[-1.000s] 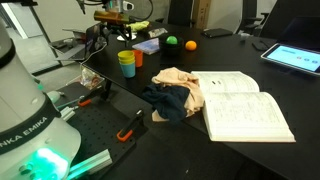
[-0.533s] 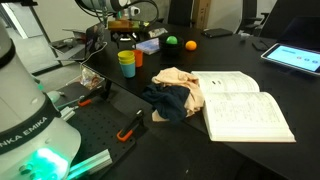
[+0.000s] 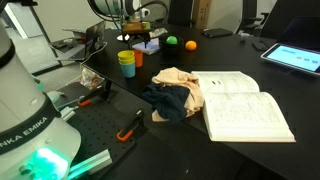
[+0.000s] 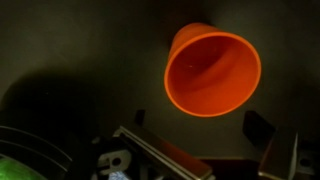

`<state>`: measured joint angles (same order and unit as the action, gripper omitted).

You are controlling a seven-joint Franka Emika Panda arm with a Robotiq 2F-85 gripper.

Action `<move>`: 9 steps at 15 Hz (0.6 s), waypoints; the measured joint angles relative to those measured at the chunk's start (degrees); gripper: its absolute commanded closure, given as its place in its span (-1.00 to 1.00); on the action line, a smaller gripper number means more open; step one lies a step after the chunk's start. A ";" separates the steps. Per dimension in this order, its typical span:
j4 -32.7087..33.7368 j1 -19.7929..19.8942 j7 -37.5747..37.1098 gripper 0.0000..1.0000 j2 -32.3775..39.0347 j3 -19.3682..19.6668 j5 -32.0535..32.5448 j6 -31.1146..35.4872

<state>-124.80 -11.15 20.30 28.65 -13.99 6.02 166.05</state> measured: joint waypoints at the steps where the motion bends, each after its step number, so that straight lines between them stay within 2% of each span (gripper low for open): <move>1: 0.12 0.00 0.00 -1.00 0.19 0.29 0.59 0.07; 9: 2.18 0.66 -0.01 -1.00 0.96 3.97 4.77 0.54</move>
<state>-122.61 -10.49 20.29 29.61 -10.02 10.79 166.59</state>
